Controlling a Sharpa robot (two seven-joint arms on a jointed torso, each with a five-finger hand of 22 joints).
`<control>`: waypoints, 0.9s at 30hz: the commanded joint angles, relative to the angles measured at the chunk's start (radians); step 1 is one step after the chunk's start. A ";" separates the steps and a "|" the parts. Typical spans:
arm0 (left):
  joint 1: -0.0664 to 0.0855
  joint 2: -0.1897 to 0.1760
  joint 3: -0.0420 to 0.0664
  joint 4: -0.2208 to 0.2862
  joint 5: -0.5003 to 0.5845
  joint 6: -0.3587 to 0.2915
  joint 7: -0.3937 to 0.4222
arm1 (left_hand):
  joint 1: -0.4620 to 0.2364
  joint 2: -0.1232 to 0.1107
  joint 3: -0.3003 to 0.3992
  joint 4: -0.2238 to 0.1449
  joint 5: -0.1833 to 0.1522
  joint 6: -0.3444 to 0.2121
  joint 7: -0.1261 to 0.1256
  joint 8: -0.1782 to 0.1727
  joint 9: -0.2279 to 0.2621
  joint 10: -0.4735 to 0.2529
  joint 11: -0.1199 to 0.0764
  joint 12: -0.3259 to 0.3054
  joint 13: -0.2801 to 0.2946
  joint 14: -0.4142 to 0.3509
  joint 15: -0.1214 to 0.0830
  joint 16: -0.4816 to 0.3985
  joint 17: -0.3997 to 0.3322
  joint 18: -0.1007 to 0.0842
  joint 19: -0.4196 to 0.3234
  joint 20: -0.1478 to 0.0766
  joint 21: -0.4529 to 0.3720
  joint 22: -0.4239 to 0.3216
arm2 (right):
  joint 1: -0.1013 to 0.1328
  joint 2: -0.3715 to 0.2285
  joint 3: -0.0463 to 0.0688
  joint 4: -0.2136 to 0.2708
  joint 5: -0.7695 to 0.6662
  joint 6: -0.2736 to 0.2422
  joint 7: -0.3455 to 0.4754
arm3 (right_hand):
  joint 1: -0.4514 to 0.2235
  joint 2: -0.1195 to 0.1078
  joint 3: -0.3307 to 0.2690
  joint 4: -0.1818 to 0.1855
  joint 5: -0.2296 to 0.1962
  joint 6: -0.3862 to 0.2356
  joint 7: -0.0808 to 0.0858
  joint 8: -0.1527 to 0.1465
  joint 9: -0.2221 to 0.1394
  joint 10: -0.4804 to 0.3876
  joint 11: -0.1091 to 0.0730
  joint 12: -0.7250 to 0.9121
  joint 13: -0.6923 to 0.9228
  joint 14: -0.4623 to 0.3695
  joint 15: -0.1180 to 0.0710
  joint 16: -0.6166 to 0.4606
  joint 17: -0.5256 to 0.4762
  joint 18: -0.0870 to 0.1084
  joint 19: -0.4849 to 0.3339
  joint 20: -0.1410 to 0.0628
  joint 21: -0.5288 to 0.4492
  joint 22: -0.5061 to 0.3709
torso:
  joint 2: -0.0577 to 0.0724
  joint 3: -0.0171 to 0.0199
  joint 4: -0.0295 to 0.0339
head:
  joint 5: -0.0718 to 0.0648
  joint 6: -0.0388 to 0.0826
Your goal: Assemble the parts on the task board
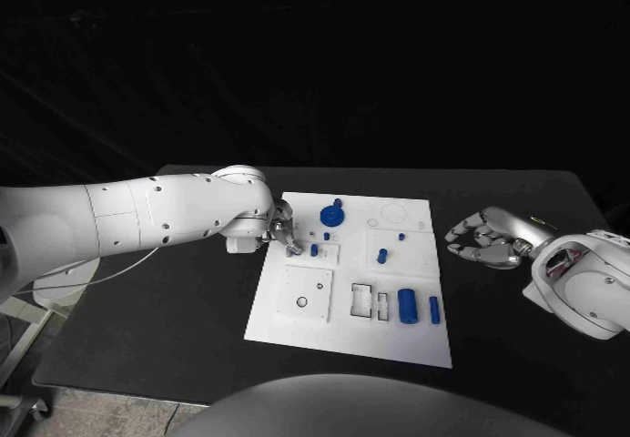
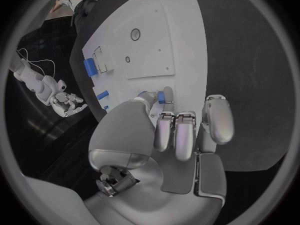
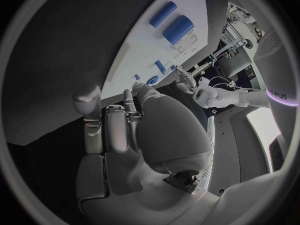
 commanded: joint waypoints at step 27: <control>-0.009 0.017 -0.001 -0.035 -0.003 -0.018 0.000 | -0.331 0.077 -0.223 0.089 -0.356 -0.043 0.039 -0.059 -0.123 0.032 0.031 -0.016 0.220 0.089 0.030 -0.009 0.244 0.012 -0.018 0.031 -0.025 0.175 | -0.002 0.001 0.000 -0.002 0.000 0.023 -0.011 | 0.006 0.003 0.010 0.000 0.004 0.004 0.002 -0.002 -0.001 0.042 0.007 -0.009 0.197 0.049 0.010 -0.011 0.042 0.010 -0.010 -0.001 -0.016 -0.005 | 0.000 0.0001 -0.0003 | 0.001 0.000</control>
